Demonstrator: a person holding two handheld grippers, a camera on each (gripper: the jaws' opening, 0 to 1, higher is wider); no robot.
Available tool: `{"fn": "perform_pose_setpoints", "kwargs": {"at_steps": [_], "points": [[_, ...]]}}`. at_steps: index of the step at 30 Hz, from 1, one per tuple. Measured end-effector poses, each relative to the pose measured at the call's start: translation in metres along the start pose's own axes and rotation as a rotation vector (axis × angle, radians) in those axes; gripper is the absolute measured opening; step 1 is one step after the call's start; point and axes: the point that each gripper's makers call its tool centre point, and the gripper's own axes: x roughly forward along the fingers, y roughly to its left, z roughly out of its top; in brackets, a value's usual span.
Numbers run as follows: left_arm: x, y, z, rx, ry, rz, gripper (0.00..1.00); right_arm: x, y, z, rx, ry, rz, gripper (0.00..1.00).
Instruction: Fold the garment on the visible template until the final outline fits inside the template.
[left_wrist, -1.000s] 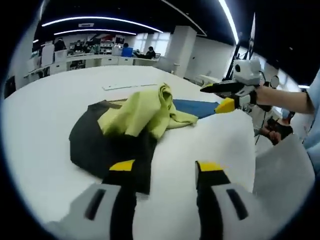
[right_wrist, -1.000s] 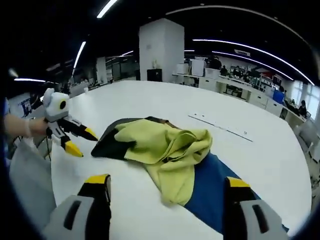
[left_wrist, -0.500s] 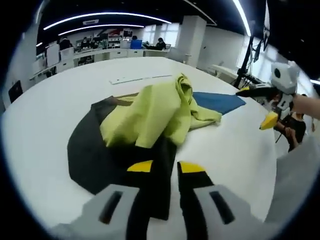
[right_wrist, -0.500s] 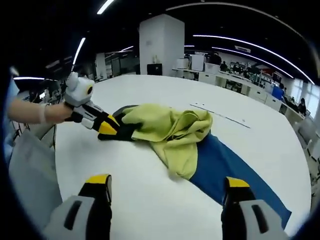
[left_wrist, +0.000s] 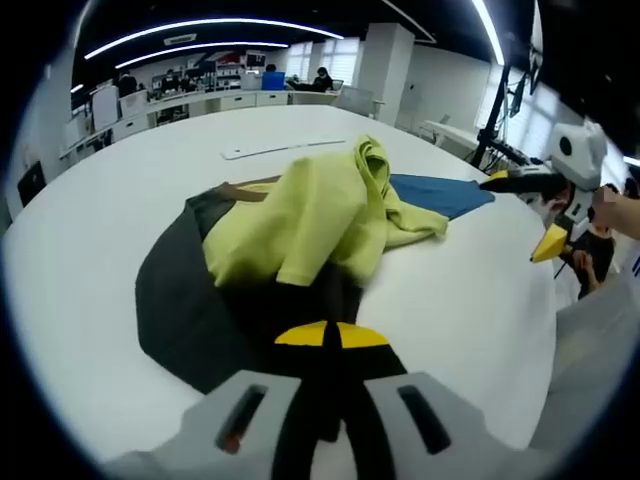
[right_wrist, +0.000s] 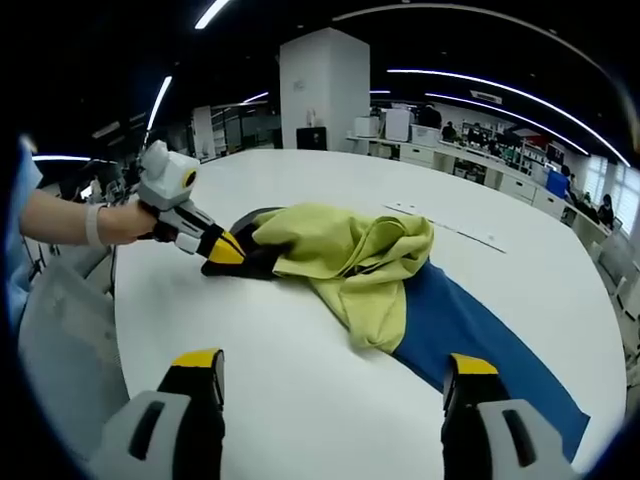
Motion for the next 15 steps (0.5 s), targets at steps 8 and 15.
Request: {"fn": "perform_pose_setpoints", "kwargs": {"at_steps": [8, 15], "points": [[-0.031, 0.005, -0.005, 0.010, -0.012, 0.011, 0.00, -0.001, 0.007, 0.002, -0.001, -0.007, 0.013, 0.91], [-0.065, 0.015, -0.018, 0.034, -0.006, 0.037, 0.00, 0.000, 0.013, -0.002, 0.006, -0.003, 0.026, 0.90]]}}
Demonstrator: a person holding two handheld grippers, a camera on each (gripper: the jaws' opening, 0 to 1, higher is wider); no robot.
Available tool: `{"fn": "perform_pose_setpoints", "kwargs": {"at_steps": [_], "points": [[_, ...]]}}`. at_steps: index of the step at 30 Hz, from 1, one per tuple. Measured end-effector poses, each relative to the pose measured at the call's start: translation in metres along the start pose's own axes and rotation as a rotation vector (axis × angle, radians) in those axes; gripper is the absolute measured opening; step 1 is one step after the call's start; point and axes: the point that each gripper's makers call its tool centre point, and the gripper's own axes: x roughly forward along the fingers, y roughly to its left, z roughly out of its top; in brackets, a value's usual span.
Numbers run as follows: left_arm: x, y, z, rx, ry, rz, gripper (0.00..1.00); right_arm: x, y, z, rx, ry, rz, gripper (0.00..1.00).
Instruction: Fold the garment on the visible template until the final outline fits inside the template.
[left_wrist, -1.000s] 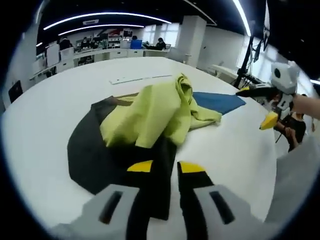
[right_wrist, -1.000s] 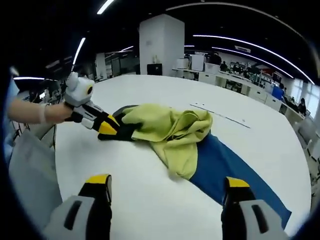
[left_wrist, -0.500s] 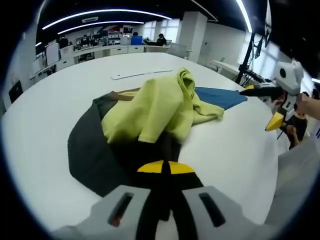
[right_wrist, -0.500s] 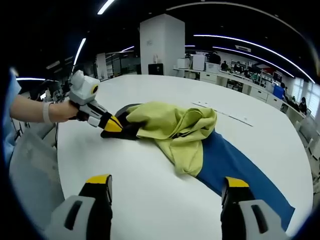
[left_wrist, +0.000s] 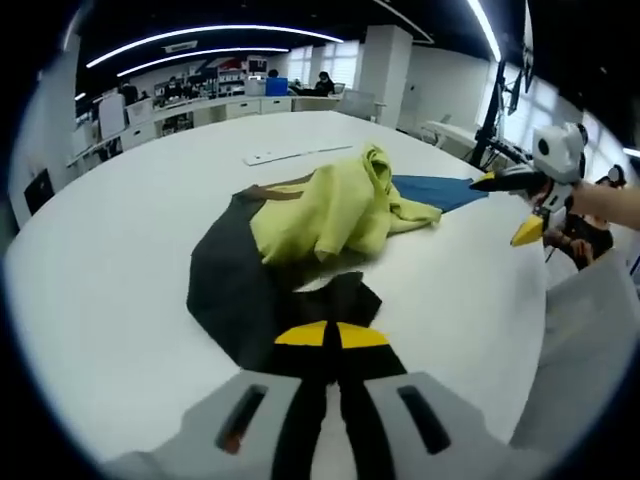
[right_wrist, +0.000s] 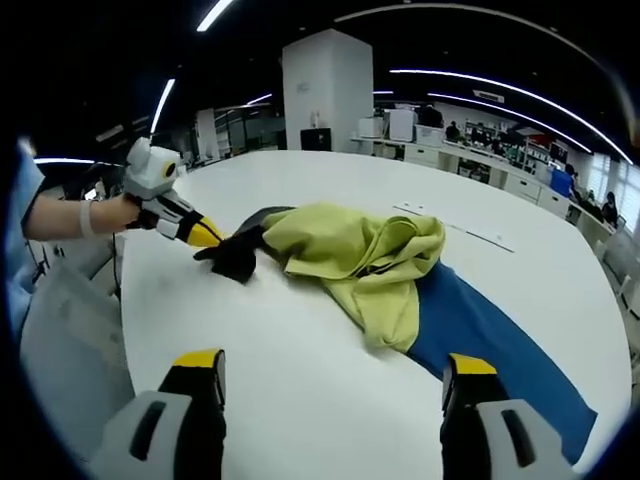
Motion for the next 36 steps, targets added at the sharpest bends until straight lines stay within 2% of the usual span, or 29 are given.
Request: {"fn": "perform_pose_setpoints", "kwargs": {"at_steps": [5, 9, 23, 32, 36], "points": [[-0.019, 0.015, -0.016, 0.056, 0.047, 0.040, 0.00, 0.003, 0.005, -0.003, 0.005, 0.005, 0.015, 0.90], [-0.029, 0.026, -0.026, 0.043, 0.070, 0.058, 0.00, 0.004, 0.008, -0.003, 0.001, 0.005, 0.021, 0.89], [-0.048, 0.049, -0.043, 0.020, 0.106, 0.112, 0.00, 0.003, 0.010, -0.005, 0.005, 0.010, 0.025, 0.89], [-0.052, 0.056, -0.049, -0.018, 0.119, 0.142, 0.00, 0.003, 0.010, -0.007, 0.006, 0.016, 0.026, 0.88], [-0.051, 0.050, -0.043, -0.018, 0.089, 0.131, 0.00, 0.004, 0.010, -0.009, 0.004, 0.022, 0.027, 0.88]]}}
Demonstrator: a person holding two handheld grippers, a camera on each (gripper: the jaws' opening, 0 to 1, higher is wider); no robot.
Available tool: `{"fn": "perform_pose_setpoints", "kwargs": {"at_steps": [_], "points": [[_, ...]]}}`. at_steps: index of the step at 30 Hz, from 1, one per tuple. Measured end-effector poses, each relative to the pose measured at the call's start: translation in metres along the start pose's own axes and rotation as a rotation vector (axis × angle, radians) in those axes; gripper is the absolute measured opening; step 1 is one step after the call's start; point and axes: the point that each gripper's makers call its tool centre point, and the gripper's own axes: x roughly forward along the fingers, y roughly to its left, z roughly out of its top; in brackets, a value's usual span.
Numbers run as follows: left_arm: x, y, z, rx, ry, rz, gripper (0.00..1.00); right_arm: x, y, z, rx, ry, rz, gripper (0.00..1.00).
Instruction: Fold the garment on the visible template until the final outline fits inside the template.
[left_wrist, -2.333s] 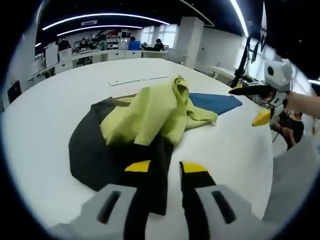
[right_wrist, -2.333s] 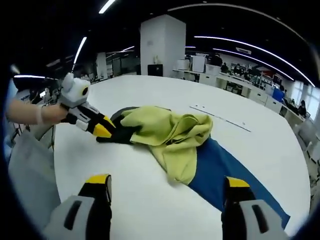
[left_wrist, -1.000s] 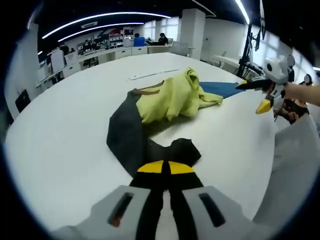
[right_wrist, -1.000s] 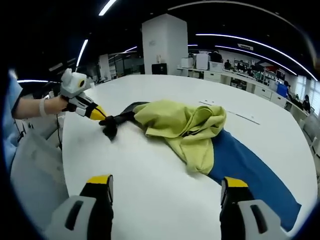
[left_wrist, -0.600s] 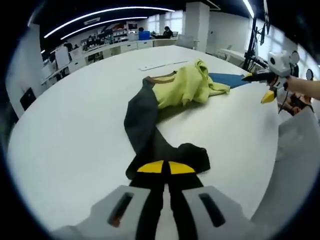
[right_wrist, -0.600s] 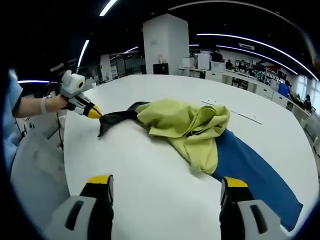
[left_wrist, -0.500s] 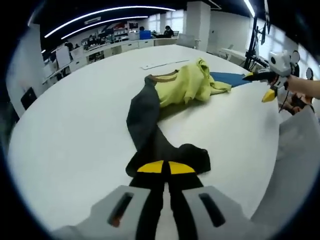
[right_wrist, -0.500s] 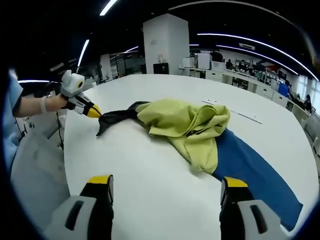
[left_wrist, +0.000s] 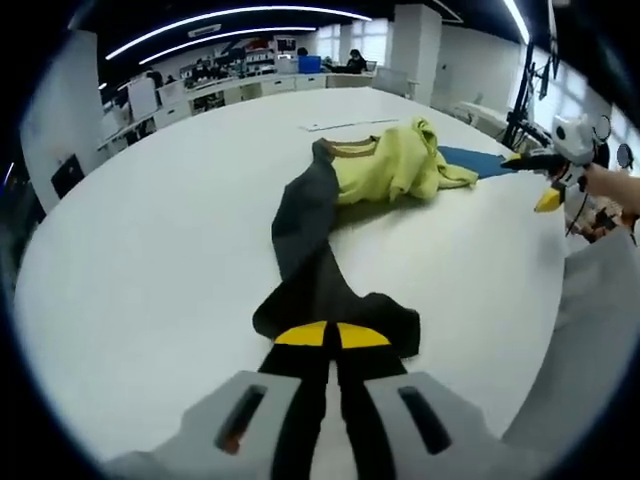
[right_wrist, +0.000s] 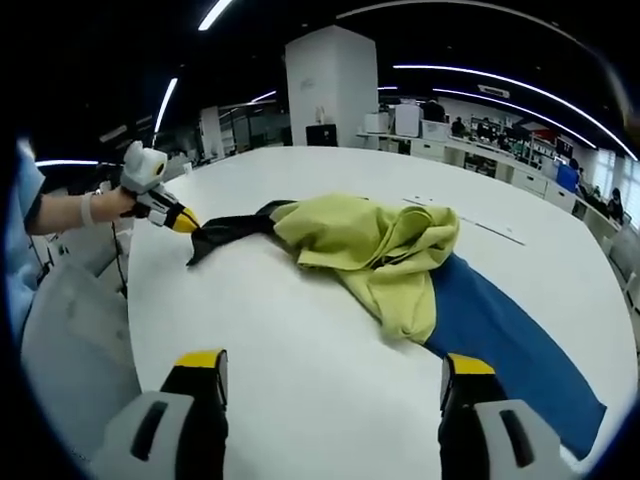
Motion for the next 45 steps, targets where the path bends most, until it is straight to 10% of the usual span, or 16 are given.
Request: {"fn": "perform_pose_setpoints", "kwargs": {"at_steps": [9, 23, 45], "points": [[0.000, 0.003, -0.003, 0.015, -0.012, 0.043, 0.34, 0.002, 0.003, -0.001, 0.001, 0.003, 0.009, 0.88], [-0.003, 0.018, -0.034, -0.122, 0.038, 0.081, 0.19, 0.004, 0.008, -0.004, -0.002, 0.009, 0.023, 0.88], [0.017, 0.016, -0.032, -0.149, 0.031, 0.074, 0.00, -0.008, 0.008, -0.001, 0.009, -0.013, 0.011, 0.88]]}}
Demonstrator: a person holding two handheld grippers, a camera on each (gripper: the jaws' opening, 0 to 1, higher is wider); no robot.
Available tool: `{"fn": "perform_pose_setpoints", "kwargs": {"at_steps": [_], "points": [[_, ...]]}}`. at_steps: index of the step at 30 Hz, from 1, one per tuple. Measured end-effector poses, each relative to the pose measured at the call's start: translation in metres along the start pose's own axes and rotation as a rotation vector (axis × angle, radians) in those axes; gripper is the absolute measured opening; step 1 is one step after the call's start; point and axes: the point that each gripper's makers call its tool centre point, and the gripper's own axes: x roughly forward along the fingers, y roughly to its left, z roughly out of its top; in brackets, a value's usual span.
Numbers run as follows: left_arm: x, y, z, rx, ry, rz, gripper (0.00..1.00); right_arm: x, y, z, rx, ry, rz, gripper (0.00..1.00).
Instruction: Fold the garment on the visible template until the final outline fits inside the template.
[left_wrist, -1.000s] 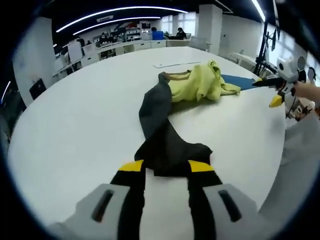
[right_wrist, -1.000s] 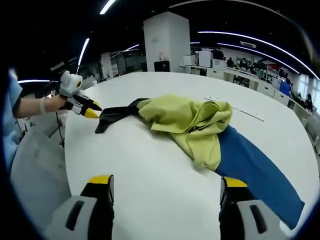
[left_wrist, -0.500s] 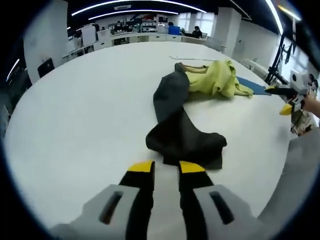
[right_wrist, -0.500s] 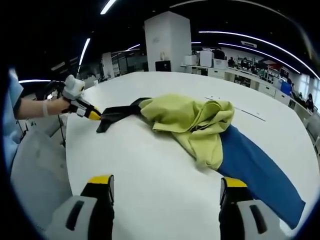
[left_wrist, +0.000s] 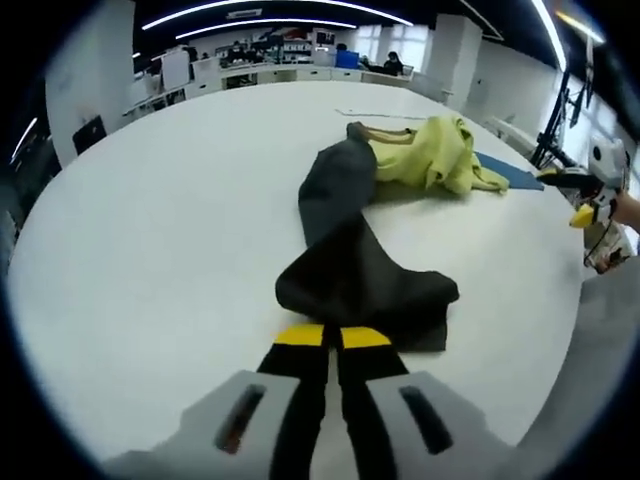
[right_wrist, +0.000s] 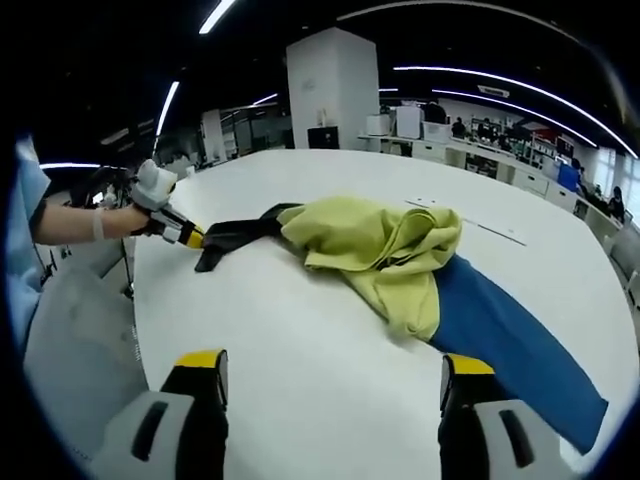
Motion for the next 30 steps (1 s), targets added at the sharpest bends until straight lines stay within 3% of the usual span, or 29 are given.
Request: {"fn": "perform_pose_setpoints", "kwargs": {"at_steps": [10, 17, 23, 30], "points": [[-0.024, 0.019, 0.008, -0.043, -0.054, 0.023, 0.00, -0.001, 0.003, -0.001, 0.000, 0.004, 0.003, 0.88], [-0.055, 0.058, 0.021, -0.048, -0.104, 0.092, 0.00, -0.003, 0.004, 0.004, -0.004, -0.004, 0.004, 0.88], [-0.077, 0.086, 0.026, -0.037, -0.113, 0.148, 0.00, -0.003, 0.005, 0.004, -0.009, 0.000, 0.005, 0.88], [-0.094, 0.109, 0.030, -0.042, -0.132, 0.201, 0.00, -0.001, 0.005, 0.004, -0.004, 0.005, 0.006, 0.88]]}}
